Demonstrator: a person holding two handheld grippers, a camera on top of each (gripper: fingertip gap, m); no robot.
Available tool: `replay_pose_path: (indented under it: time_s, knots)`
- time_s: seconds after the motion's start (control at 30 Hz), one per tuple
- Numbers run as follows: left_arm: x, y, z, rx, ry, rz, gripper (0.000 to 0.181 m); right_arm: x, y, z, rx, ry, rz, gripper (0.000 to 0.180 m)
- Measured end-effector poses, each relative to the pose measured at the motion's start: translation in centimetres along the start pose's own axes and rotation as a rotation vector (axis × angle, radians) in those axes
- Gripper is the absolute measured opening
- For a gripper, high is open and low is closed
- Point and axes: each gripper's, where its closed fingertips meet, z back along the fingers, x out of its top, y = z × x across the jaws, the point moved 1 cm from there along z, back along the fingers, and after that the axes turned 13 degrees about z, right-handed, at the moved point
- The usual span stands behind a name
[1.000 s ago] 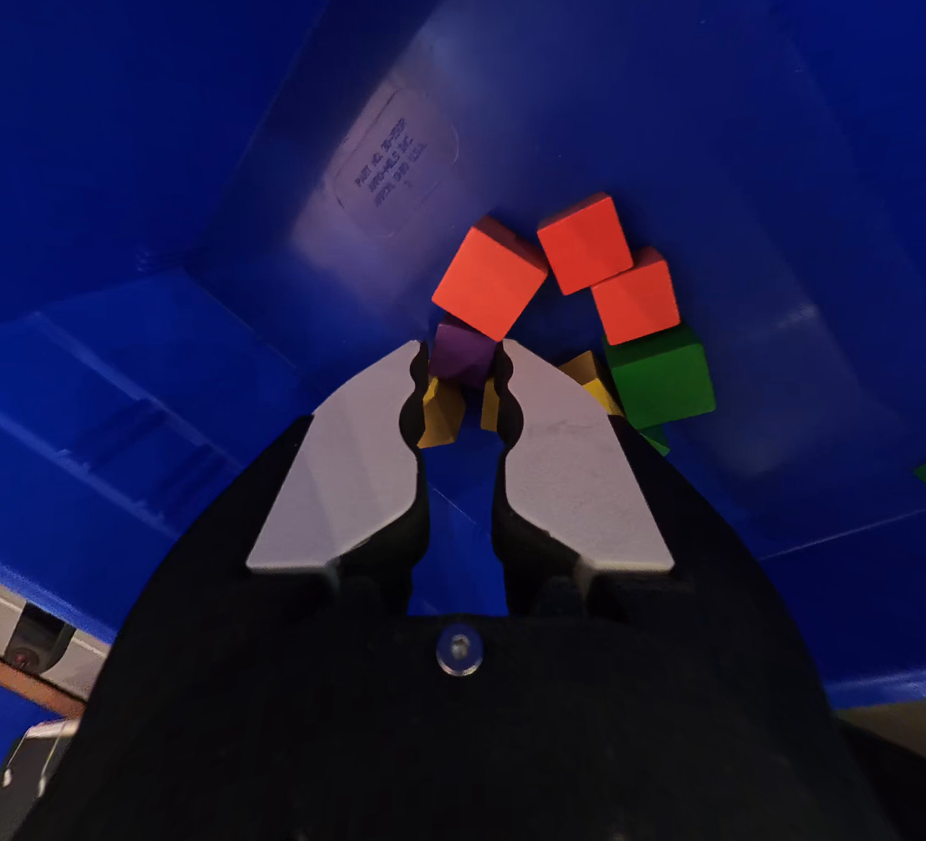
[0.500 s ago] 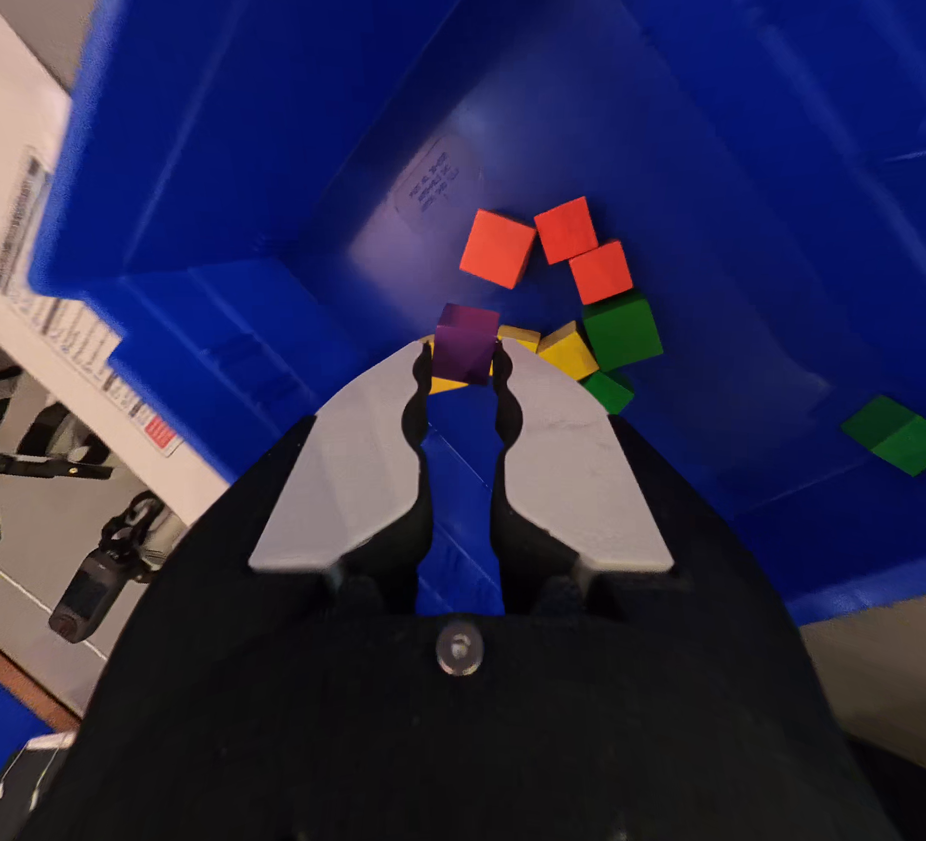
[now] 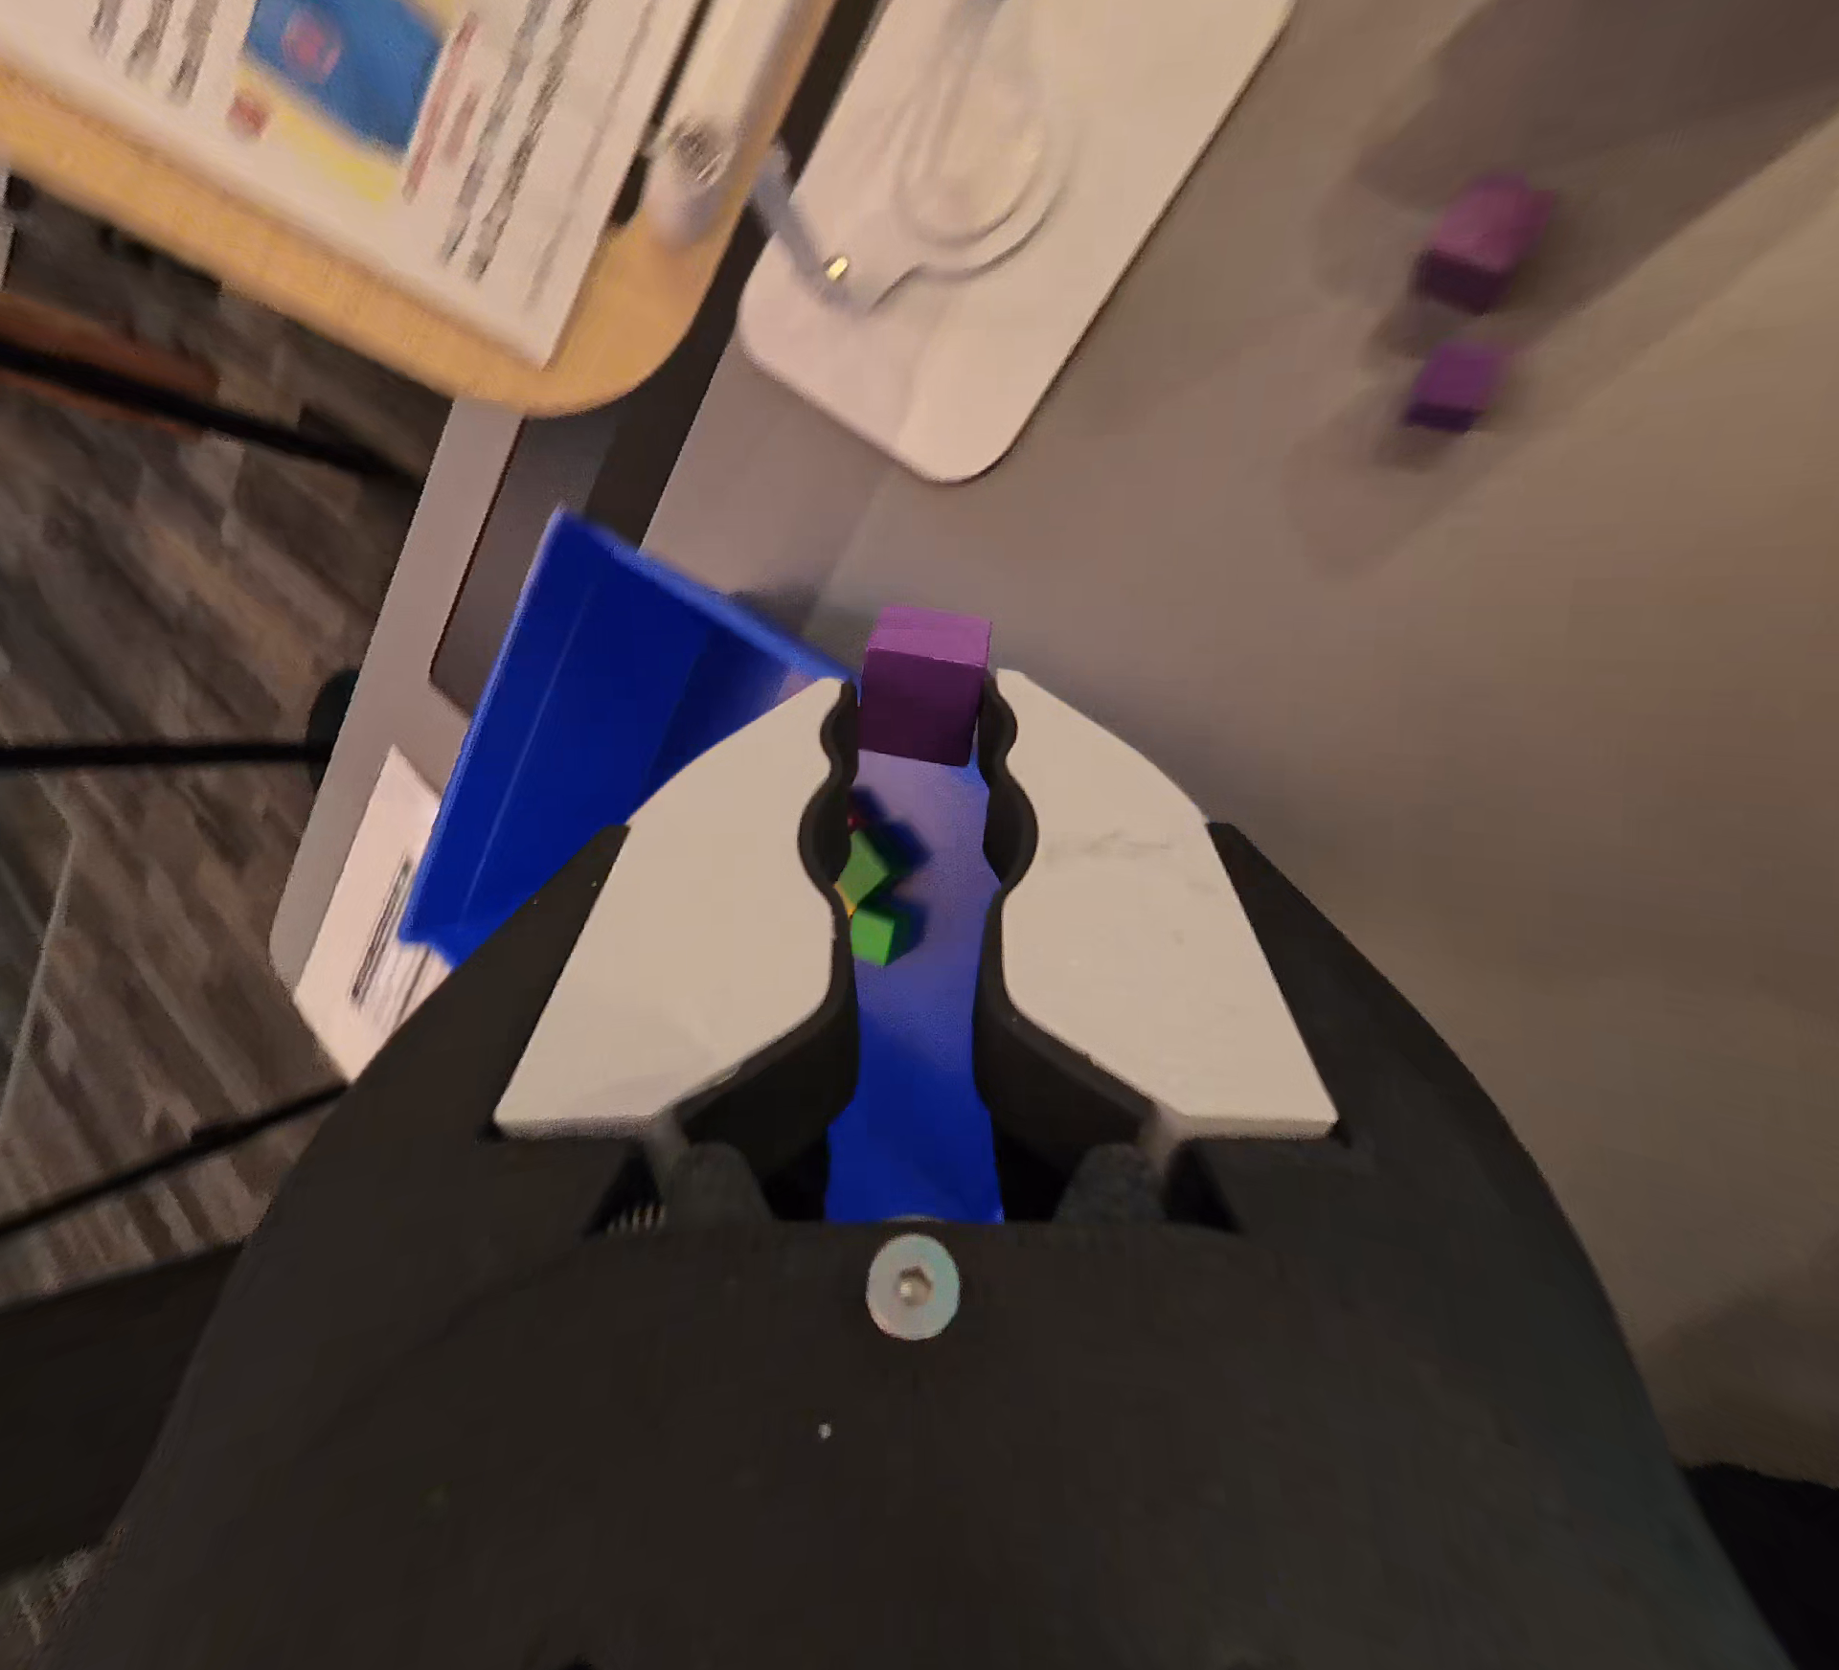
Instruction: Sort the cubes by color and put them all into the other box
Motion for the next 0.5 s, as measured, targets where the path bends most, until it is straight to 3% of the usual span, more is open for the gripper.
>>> replay_pose_path:
  time_s: [0.27, 0.5]
  knots:
    - [3.4, -10.5, -5.6, -0.209, 0.069, -0.2, 0.023, 0.0, 0.1, -0.1, 0.004, 0.003, 0.004, 0.0]
    - [3.4, -13.2, -11.8, -0.275, 0.197, -0.203, 0.023, 0.2, 0.4, -0.1, 0.014, 0.001, 0.013, 0.0]
